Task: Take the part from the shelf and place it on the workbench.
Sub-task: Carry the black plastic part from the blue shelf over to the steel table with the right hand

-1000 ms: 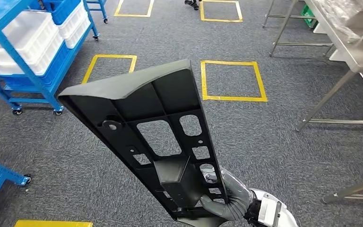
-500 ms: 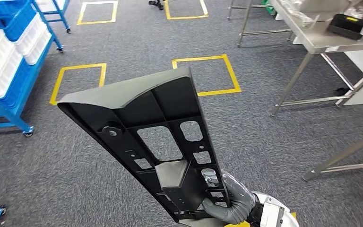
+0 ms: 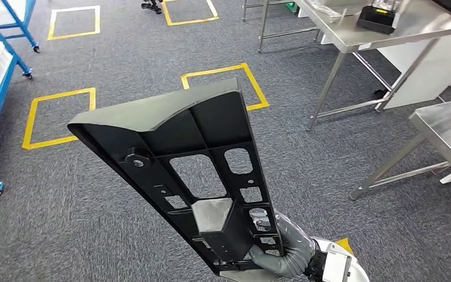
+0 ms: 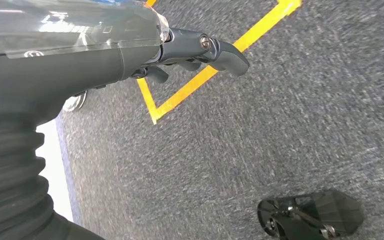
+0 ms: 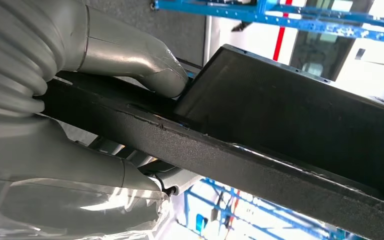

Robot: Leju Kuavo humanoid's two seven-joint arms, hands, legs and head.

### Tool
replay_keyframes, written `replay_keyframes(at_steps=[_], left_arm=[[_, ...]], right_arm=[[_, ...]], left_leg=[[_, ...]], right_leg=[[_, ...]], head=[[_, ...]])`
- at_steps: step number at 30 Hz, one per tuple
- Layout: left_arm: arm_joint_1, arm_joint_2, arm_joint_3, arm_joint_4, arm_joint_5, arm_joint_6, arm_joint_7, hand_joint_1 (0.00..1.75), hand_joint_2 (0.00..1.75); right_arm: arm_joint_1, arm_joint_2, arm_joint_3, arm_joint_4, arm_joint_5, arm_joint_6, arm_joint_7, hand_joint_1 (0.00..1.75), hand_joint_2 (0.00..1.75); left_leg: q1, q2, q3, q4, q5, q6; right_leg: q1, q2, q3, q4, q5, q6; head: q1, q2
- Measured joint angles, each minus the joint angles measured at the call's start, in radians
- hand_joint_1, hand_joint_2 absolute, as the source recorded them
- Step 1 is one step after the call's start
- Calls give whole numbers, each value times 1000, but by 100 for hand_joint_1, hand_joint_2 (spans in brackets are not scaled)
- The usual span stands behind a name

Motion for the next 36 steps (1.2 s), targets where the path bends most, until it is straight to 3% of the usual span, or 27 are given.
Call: replay_keyframes(at_steps=[1, 3, 5, 6, 8, 10, 11, 12, 13, 14, 16, 18, 20, 22, 24, 26, 27, 28, 29, 31, 33, 35, 36], left_arm=[[0, 0, 0, 0, 0, 0, 0, 0, 175], [0, 0, 0, 0, 1, 0, 1, 0, 175], [-2, 0, 0, 0, 2, 0, 1, 0, 175], [-3, 0, 0, 0, 3, 0, 1, 0, 175], [-5, 0, 0, 0, 5, 1, 1, 0, 175], [-4, 0, 1, 0, 9, 2, 1, 0, 175], [-2, 0, 1, 0, 11, 2, 1, 0, 175], [0, 0, 3, 0, 13, 3, 1, 0, 175], [1, 0, 4, 0, 15, 3, 2, 0, 175], [2, 0, 5, 0, 16, 4, 3, 0, 175], [1, 0, 7, 0, 17, 5, 6, 0, 175], [1, 0, 8, 0, 17, 6, 8, 0, 175], [0, -2, 8, 0, 14, 6, 12, 0, 175], [-2, -4, 9, 0, 12, 6, 15, 0, 175], [0, -6, 8, 0, 10, 6, 17, 0, 175], [3, -6, 9, 0, 10, 5, 17, 0, 175], [4, -6, 9, 0, 9, 4, 17, 0, 175], [3, -7, 9, 0, 9, 2, 17, 0, 175], [3, -7, 9, 0, 8, 1, 17, 0, 175], [1, -10, 8, 0, 6, 0, 17, 0, 175], [1, -11, 8, 0, 3, 0, 17, 0, 175], [-1, -12, 8, 0, 1, 0, 16, 0, 175], [-2, -12, 8, 0, 1, 0, 15, 0, 175]], right_arm=[[-1, 0, 0, 0, 0, 0, 0, 175, 175], [-4, 0, 1, 0, -2, 0, -1, 175, 175], [-3, 0, 2, 0, -2, 0, -2, 175, 175], [-3, -1, 2, 0, -3, 0, -2, 175, 175], [-6, -2, 2, 0, -3, 1, -2, 175, 175], [-9, -2, 4, 2, -3, 3, -2, 175, 175], [-10, -2, 6, 4, -3, 4, -2, 175, 175], [-10, -2, 7, 6, -3, 5, -2, 175, 175], [-11, -2, 8, 8, -3, 6, -2, 175, 175], [-12, -2, 9, 10, -3, 6, -2, 175, 175], [-17, -2, 11, 12, -3, 7, -2, 175, 175], [-22, -2, 12, 13, -3, 8, -2, 175, 175], [-22, -2, 13, 14, -3, 10, -2, 175, 175], [-21, -2, 13, 14, -4, 11, 0, 175, 175], [-20, -1, 13, 14, -5, 11, 2, 175, 175], [-17, 3, 13, 15, -5, 11, 3, 175, 175], [-15, 4, 13, 16, -5, 11, 3, 175, 175], [-13, 4, 13, 17, -5, 11, 3, 175, 175], [-12, 4, 13, 18, -5, 11, 4, 175, 175], [-12, 4, 12, 18, -6, 11, 3, 175, 175], [-12, 4, 10, 17, -8, 10, 1, 175, 175], [-7, 4, 8, 16, -8, 8, 0, 175, 175], [-3, 3, 7, 16, -8, 7, -1, 175, 175]], left_leg=[[-2, 9, 2, 2, -3, -5], [-6, 25, 5, 4, -9, -14], [-6, 41, 10, 4, -14, -25], [-4, 35, 12, 9, -21, -31], [0, -9, -10, 70, -62, -43], [3, -49, -75, 206, -126, -49], [3, -54, -107, 266, -143, -49], [3, -57, -126, 294, -140, -48], [3, -60, -125, 282, -117, -45], [3, -67, -107, 231, -80, -42], [4, -109, -53, 92, -12, -32], [4, -139, -25, 20, 8, -24], [3, -123, -21, 12, 9, -14], [4, -102, -16, 1, 16, -1], [4, -78, -15, -5, 20, 8], [2, -52, -17, -5, 18, 10], [2, -40, -17, -4, 17, 9], [2, -28, -17, -4, 16, 8], [2, -17, -16, -3, 14, 7], [-1, 3, -13, 3, 7, -1], [-5, 20, -10, 7, 0, -11], [-6, 39, -5, 6, -4, -22], [-3, 37, -4, 11, -9, -28]], right_leg=[[4, -18, 31, -59, 17, -6], [13, -35, 55, -107, 21, -17], [14, -11, 53, -109, 24, -27], [12, 0, 54, -112, 26, -31], [6, 20, 57, -116, 30, -40], [7, 40, 56, -116, 31, -44], [8, 52, 56, -115, 31, -46], [9, 65, 56, -115, 31, -46], [9, 78, 57, -114, 31, -46], [9, 91, 59, -114, 31, -46], [9, 114, 59, -112, 31, -42], [7, 135, 54, -109, 32, -32], [5, 152, 49, -110, 35, -19], [6, 119, 36, -87, 17, -11], [6, 64, -11, 12, -41, -7], [1, 45, -76, 145, -98, -1], [-2, 42, -92, 177, -102, 2], [-4, 39, -86, 169, -87, 5], [-6, 31, -59, 119, -57, 5], [-3, -8, 21, -28, 1, 2], [4, -32, 60, -106, 18, -6], [7, -13, 59, -112, 17, -15], [5, -2, 60, -115, 20, -20]], head=[[0, 0], [0, 0], [0, 0], [0, 0], [0, 0], [0, 0], [0, 0], [0, 0], [0, 0], [0, 0], [0, 0], [0, 0], [0, 0], [0, 0], [0, 0], [0, 0], [0, 0], [0, 0], [0, 0], [0, 0], [0, 0], [0, 0], [0, 0]])
